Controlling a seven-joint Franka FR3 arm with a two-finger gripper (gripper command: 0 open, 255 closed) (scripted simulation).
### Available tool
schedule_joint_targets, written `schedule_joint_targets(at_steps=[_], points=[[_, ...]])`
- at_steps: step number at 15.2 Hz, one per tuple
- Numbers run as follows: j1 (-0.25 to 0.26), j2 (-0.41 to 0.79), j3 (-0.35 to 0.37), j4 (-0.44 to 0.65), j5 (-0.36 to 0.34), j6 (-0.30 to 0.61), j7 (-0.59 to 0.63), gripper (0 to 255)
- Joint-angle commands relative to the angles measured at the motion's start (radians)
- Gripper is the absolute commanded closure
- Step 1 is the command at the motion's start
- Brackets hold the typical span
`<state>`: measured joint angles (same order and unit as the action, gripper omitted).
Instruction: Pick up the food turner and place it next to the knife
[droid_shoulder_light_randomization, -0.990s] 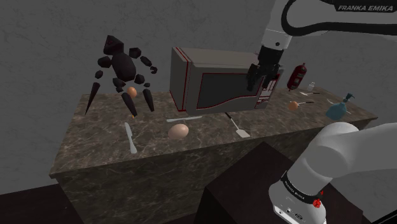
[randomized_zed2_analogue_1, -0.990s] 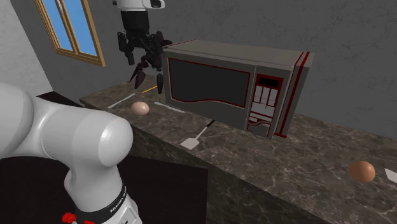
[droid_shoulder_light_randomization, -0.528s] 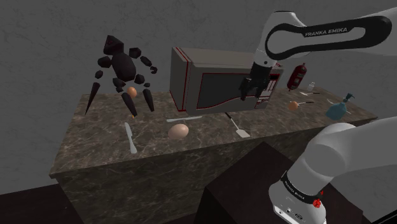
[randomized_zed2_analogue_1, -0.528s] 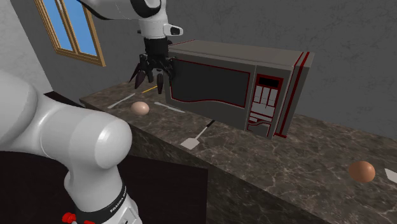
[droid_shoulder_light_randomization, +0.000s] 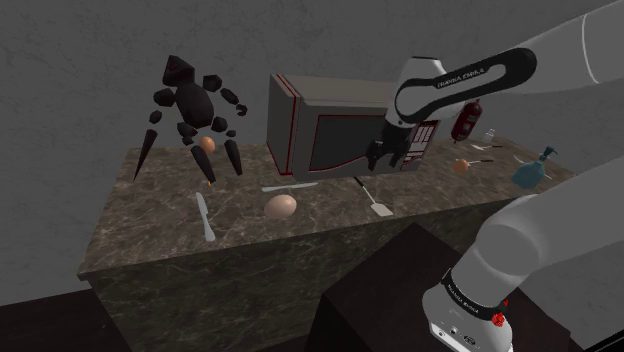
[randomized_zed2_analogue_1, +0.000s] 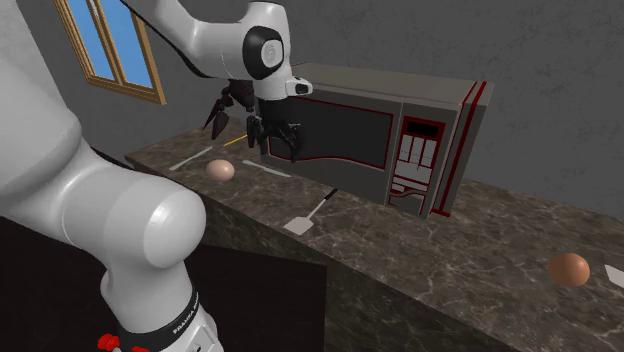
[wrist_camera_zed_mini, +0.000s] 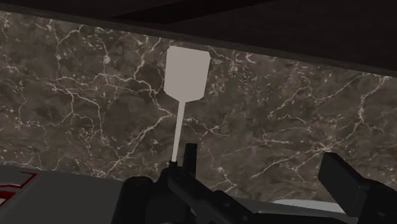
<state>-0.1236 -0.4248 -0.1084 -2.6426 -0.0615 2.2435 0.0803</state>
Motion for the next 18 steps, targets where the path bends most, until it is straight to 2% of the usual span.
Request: schedule_joint_targets(at_steps=[1, 7, 13, 18], points=[[-0.012, 0.074, -0.02, 0.004, -0.004, 0.078, -0.013, 0], [-0.031, 0.312, -0.073, 0.05, 0.024, 0.288, -0.059, 0], [-0.059, 0.563, -0.096, 0.147, 0.13, 0.453, -0.152, 0], [-0.071, 0.637, -0.077, 0.155, 0.168, 0.518, -0.18, 0]])
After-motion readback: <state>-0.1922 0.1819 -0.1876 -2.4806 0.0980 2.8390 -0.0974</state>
